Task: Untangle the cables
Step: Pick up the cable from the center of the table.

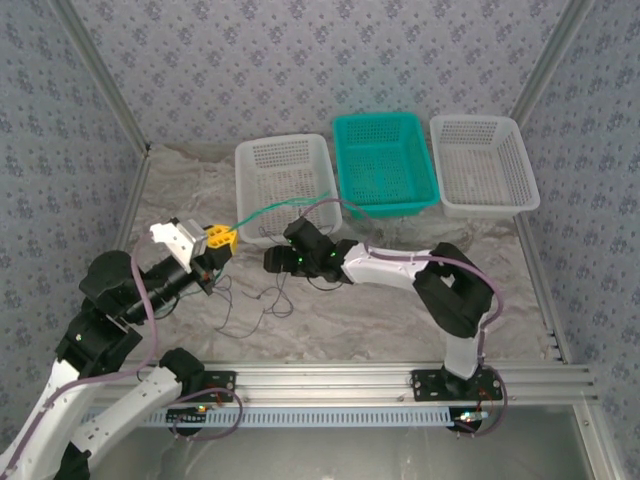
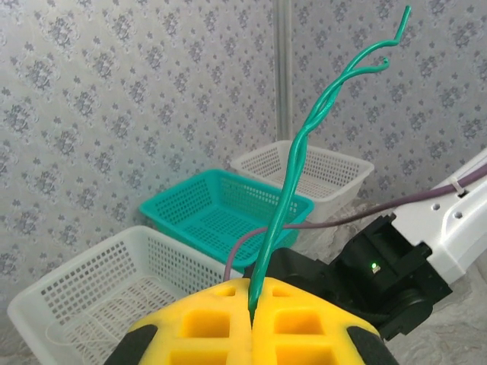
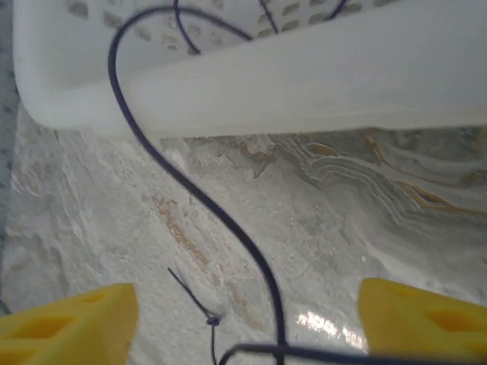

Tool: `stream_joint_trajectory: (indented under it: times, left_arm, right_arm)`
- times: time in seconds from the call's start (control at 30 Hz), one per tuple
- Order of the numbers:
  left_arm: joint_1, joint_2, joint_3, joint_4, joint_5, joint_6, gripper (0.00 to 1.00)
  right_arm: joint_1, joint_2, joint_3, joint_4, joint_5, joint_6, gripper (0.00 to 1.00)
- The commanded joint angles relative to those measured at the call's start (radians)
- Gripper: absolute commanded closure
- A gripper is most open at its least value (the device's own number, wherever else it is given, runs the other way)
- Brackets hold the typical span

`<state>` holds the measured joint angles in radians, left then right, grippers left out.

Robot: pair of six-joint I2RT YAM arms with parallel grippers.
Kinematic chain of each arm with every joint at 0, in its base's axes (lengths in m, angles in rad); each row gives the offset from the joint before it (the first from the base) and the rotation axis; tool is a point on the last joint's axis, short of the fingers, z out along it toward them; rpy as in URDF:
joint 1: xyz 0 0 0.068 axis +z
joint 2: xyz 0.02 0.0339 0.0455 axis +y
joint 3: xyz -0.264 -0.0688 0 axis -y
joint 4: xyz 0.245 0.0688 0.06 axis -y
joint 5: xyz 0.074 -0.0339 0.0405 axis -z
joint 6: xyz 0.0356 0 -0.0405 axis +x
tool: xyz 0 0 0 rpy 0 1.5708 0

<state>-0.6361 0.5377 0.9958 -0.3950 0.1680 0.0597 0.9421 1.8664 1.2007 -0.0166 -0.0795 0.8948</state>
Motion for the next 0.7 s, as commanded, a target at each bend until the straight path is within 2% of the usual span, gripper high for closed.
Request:
stream_joint_trajectory:
  times: [0.0,0.1,0.17,0.4,0.53,0.67]
  left_arm:
    - [-0.005,0.0,-0.001,-0.001,-0.028,-0.011,1.0]
    - [-0.006,0.002,-0.01,0.017,-0.034,-0.015,1.0]
    - [-0.006,0.002,-0.015,0.037,-0.032,-0.021,1.0]
    - [-0.006,0.026,-0.01,0.064,-0.019,-0.028,1.0]
    - [-0.006,0.047,-0.009,0.078,-0.003,-0.03,1.0]
    - [-0.005,0.073,-0.006,0.109,0.022,-0.029,1.0]
  right_arm:
    - [0.007,-0.01,0.017,0.081,-0.027,0.02,0.52]
    - [0.012,-0.061,-0.031,0.071,0.016,-0.008,0.83]
    - [0.013,-0.099,-0.049,0.044,0.031,-0.034,1.0]
    - [0.013,-0.339,-0.178,0.144,-0.007,-0.154,1.0]
    - [0.0,-0.49,-0.182,0.074,0.037,-0.256,1.0]
    - [-0.075,-0.617,-0.156,0.009,0.059,-0.33,1.0]
